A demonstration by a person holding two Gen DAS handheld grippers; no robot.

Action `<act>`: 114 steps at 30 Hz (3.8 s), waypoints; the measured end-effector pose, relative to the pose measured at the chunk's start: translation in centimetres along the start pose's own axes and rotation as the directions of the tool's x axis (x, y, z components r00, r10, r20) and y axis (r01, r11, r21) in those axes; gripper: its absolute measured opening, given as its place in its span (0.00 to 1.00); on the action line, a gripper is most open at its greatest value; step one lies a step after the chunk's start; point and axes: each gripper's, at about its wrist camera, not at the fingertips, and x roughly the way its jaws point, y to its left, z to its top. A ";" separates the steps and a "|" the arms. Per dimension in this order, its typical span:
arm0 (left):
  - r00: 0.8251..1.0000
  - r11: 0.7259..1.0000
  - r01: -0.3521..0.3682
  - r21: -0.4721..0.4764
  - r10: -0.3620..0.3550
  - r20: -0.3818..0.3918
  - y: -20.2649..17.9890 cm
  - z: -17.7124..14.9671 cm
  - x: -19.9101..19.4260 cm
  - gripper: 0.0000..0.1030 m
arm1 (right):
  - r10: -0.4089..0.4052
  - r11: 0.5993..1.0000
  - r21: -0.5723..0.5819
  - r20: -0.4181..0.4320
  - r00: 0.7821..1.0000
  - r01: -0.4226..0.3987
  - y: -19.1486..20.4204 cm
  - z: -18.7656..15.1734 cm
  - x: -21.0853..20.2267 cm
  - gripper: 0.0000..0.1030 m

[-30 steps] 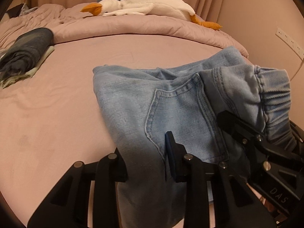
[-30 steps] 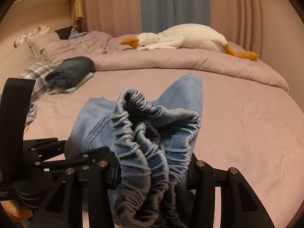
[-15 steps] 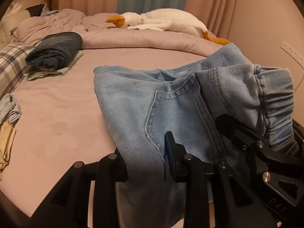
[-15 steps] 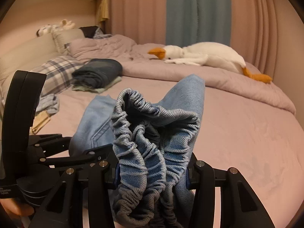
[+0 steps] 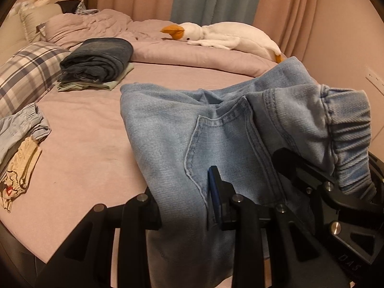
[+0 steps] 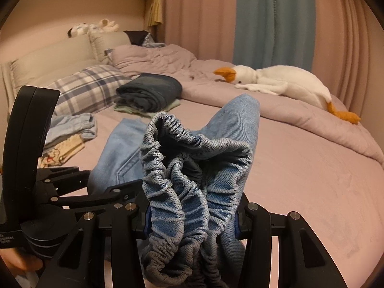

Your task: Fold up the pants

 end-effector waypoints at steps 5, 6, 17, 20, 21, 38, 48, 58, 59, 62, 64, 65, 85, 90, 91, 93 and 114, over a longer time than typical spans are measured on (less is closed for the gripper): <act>1.000 1.000 -0.010 -0.018 0.010 0.008 1.0 0.4 0.2 0.30 | 0.014 1.000 -0.012 0.001 1.000 -0.014 0.9 0.4 0.6 0.48; 1.000 1.000 -0.012 -0.017 0.012 0.010 1.2 0.5 0.2 0.30 | 0.016 1.000 -0.012 0.000 1.000 -0.016 0.9 0.5 0.8 0.48; 1.000 1.000 -0.016 -0.025 0.017 0.016 2.6 2.3 1.6 0.29 | 0.021 1.000 -0.017 0.002 1.000 -0.021 1.6 1.4 1.9 0.48; 1.000 1.000 -0.017 -0.023 0.017 0.015 2.8 2.9 2.2 0.29 | 0.021 1.000 -0.017 0.003 1.000 -0.021 1.7 1.9 2.5 0.48; 1.000 1.000 -0.016 -0.022 0.017 0.015 2.8 3.0 2.4 0.29 | 0.021 1.000 -0.016 0.003 1.000 -0.021 1.6 1.9 2.5 0.48; 0.999 0.999 -0.034 -0.030 0.034 -0.015 4.2 5.5 6.1 0.27 | 0.040 0.999 0.002 -0.013 0.999 -0.040 0.9 3.5 6.4 0.48; 0.999 0.999 -0.040 -0.025 0.039 -0.031 4.4 6.9 8.0 0.27 | 0.044 0.999 0.018 -0.017 0.999 -0.043 0.2 4.0 8.0 0.48; 0.997 0.999 -0.029 -0.031 0.027 -0.073 4.8 7.8 10.9 0.27 | 0.041 0.999 0.035 -0.049 0.998 -0.039 -0.8 4.3 10.6 0.48; 0.997 0.999 -0.030 -0.031 0.027 -0.078 4.8 7.8 11.2 0.27 | 0.041 0.999 0.037 -0.052 0.998 -0.039 -0.8 4.3 10.8 0.48; 0.995 0.999 -0.028 -0.035 0.024 -0.095 4.9 8.0 12.0 0.27 | 0.042 0.998 0.046 -0.066 0.997 -0.039 -1.0 4.1 11.6 0.48; 0.994 0.999 -0.026 -0.036 0.022 -0.104 5.0 8.1 12.6 0.27 | 0.040 0.998 0.052 -0.074 0.996 -0.036 -1.1 4.1 12.0 0.48; 0.994 0.999 -0.025 -0.037 0.021 -0.108 5.0 8.2 12.9 0.27 | 0.040 0.998 0.057 -0.079 0.996 -0.035 -1.3 4.1 12.3 0.48; 0.975 0.999 -0.029 -0.029 0.021 -0.222 5.5 9.3 17.4 0.31 | 0.060 0.991 0.127 -0.169 0.984 -0.039 -3.1 4.5 16.1 0.48; 0.970 0.998 -0.019 -0.067 0.002 -0.242 6.2 9.1 17.7 0.36 | 0.085 0.979 0.197 -0.208 0.974 -0.043 -4.5 4.1 16.7 0.48; 0.970 0.997 -0.017 -0.074 -0.002 -0.244 6.3 9.1 17.7 0.37 | 0.094 0.975 0.216 -0.216 0.972 -0.046 -4.9 4.0 16.8 0.48; 0.969 0.996 -0.014 -0.086 -0.008 -0.246 6.4 9.0 17.7 0.40 | 0.121 0.962 0.266 -0.233 0.965 -0.056 -5.9 3.5 17.3 0.49; 0.979 0.991 -0.127 0.052 0.134 -0.153 6.7 8.7 15.6 0.72 | 0.252 0.837 0.540 -0.244 0.936 -0.085 -10.5 0.7 17.0 0.67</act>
